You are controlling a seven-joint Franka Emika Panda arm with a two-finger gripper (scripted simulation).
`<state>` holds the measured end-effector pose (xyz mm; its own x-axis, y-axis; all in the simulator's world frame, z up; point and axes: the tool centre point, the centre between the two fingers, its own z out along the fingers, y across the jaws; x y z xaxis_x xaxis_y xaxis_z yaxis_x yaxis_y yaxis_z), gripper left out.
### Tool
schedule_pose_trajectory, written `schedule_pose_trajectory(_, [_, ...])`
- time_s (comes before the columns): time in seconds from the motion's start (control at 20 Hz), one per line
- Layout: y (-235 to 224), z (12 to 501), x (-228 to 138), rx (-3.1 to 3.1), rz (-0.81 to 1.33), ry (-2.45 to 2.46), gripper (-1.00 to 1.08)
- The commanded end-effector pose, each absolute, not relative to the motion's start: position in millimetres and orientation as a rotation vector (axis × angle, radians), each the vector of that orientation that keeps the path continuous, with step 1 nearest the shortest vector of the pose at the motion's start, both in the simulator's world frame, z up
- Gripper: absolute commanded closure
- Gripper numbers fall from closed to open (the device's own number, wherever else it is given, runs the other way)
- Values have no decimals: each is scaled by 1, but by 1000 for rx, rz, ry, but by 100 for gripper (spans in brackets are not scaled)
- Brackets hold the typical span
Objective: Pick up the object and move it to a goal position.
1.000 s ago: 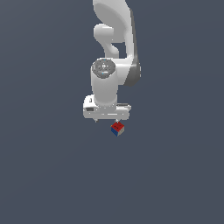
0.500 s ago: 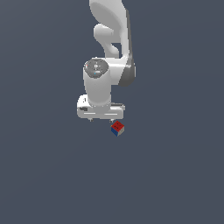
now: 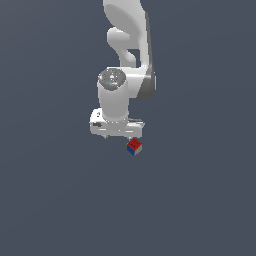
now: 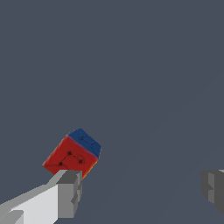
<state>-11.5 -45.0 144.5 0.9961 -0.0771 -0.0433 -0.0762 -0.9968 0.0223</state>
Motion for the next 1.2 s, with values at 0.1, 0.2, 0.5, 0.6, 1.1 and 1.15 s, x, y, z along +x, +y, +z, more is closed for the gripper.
schedule_pose_trajectory(0.1, [-38,139,-12,3115,-63,-207,-92])
schedule_pose_trajectory(0.2, [-34,136,-13,3112,-59,-259,-92])
schedule_pose_trajectory(0.5, [-19,124,-16,3093,-46,-458,-92])
schedule_pose_trajectory(0.6, [-13,120,-17,3083,-41,-531,-92])
schedule_pose_trajectory(1.1, [12,100,-25,3005,-18,-895,-92])
schedule_pose_trajectory(1.15, [15,98,-26,2996,-16,-927,-92])
